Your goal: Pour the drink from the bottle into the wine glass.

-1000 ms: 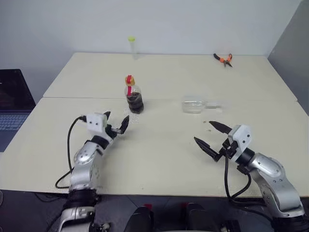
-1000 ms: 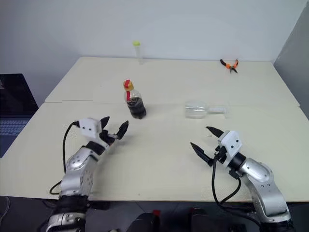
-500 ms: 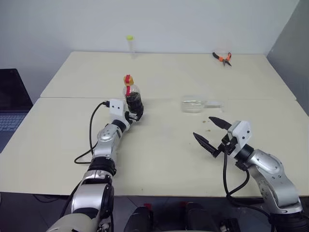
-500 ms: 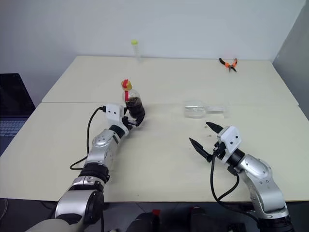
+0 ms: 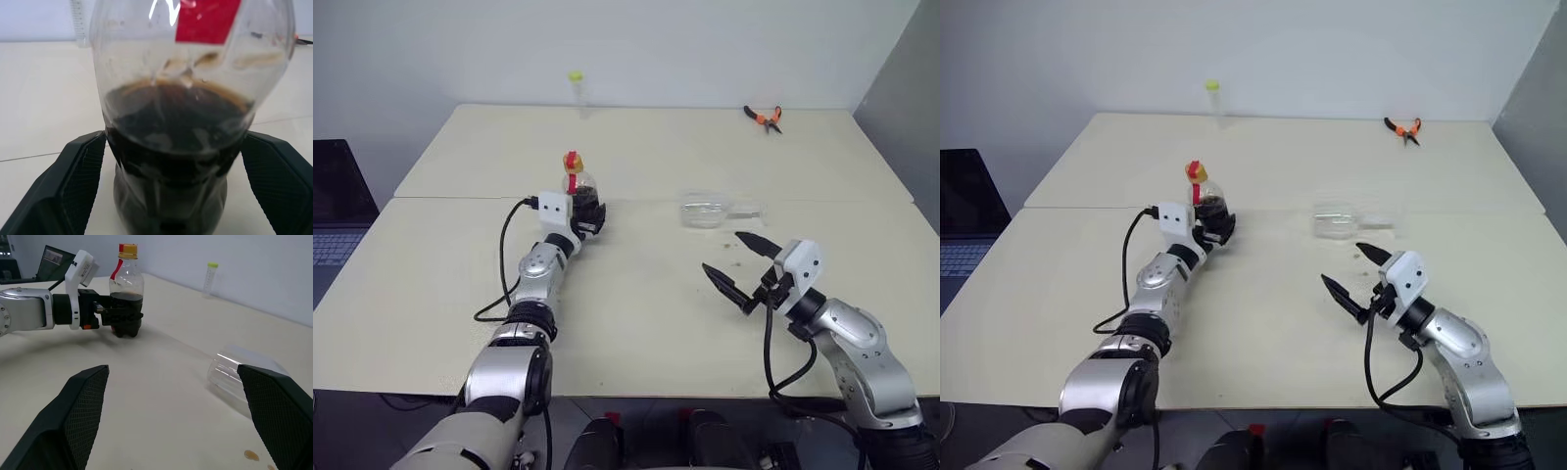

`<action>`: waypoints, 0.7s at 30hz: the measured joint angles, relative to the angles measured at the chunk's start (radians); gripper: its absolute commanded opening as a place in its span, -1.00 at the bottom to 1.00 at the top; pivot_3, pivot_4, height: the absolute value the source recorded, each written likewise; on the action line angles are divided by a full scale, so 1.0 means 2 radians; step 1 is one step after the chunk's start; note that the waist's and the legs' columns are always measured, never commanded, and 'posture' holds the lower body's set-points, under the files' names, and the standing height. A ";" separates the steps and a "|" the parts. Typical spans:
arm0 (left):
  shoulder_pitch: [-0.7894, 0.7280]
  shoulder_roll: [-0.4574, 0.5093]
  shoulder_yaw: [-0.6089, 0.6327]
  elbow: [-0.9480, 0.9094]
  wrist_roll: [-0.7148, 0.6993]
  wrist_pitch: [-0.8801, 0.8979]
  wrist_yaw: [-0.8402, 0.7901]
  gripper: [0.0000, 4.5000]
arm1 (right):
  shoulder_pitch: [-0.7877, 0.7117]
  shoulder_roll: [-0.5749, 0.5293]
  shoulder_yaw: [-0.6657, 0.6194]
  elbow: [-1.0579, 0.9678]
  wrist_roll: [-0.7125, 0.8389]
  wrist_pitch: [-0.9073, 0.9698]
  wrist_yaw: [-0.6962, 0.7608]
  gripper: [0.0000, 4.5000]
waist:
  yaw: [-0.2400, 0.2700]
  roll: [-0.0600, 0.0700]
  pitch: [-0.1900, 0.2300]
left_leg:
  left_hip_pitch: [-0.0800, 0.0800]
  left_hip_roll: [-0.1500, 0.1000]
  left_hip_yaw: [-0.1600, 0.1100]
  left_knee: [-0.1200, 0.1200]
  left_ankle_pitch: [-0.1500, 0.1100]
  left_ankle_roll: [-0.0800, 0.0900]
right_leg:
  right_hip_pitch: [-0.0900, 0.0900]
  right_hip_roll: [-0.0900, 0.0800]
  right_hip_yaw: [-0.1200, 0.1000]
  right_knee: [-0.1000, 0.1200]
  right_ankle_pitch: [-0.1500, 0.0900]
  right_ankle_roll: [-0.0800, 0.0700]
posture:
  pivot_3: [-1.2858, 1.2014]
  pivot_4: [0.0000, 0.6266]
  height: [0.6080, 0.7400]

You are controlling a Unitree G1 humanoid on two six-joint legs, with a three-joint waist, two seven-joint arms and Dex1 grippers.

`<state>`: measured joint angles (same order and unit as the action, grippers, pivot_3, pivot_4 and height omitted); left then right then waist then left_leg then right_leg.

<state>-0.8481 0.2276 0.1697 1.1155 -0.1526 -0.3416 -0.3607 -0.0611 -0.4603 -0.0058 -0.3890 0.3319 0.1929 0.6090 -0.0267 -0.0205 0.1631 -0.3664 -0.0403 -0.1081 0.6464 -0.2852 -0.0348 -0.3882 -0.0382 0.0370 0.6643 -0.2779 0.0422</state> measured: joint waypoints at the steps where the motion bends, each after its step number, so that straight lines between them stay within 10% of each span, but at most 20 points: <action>1: -0.004 -0.001 0.001 0.004 0.000 0.000 0.000 0.99 | 0.000 0.000 0.000 0.000 0.000 0.000 0.000 1.00 | 0.000 0.000 0.000 | 0.000 0.000 0.000 0.000 0.000 0.000 | 0.000 0.000 0.000 0.000 0.000 0.000 | 0.03 -0.52 1.00; 5: -0.016 -0.005 0.003 0.017 0.000 -0.001 -0.001 0.99 | -0.003 0.002 0.005 0.000 -0.001 0.000 0.000 1.00 | 0.000 0.000 0.000 | 0.000 0.000 0.000 0.000 0.000 0.000 | 0.000 0.000 0.000 0.000 0.000 0.000 | 0.03 -0.52 1.00; 15: -0.022 -0.005 0.012 0.032 0.000 -0.006 -0.012 -0.05 | -0.003 0.008 0.013 0.001 -0.019 -0.009 -0.004 1.00 | 0.000 0.000 0.000 | 0.000 0.000 0.000 0.000 0.000 0.000 | 0.000 0.000 0.000 0.000 0.000 0.000 | 0.03 -0.52 1.00; 21: -0.022 -0.004 0.010 0.031 0.004 -0.007 -0.024 -0.16 | -0.003 0.011 0.013 0.001 -0.025 -0.017 -0.011 1.00 | 0.000 0.000 0.000 | 0.000 0.000 0.000 0.000 0.000 0.000 | 0.000 0.000 0.000 0.000 0.000 0.000 | 0.03 -0.52 1.00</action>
<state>-0.8912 0.2205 0.1893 1.1780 -0.1448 -0.3565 -0.4083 -0.0675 -0.4385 0.0201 -0.3875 0.2814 0.1586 0.5877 -0.0268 -0.0205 0.1631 -0.3666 -0.0405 -0.1081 0.6467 -0.2851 -0.0349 -0.3885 -0.0383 0.0369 0.6646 -0.2779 0.0421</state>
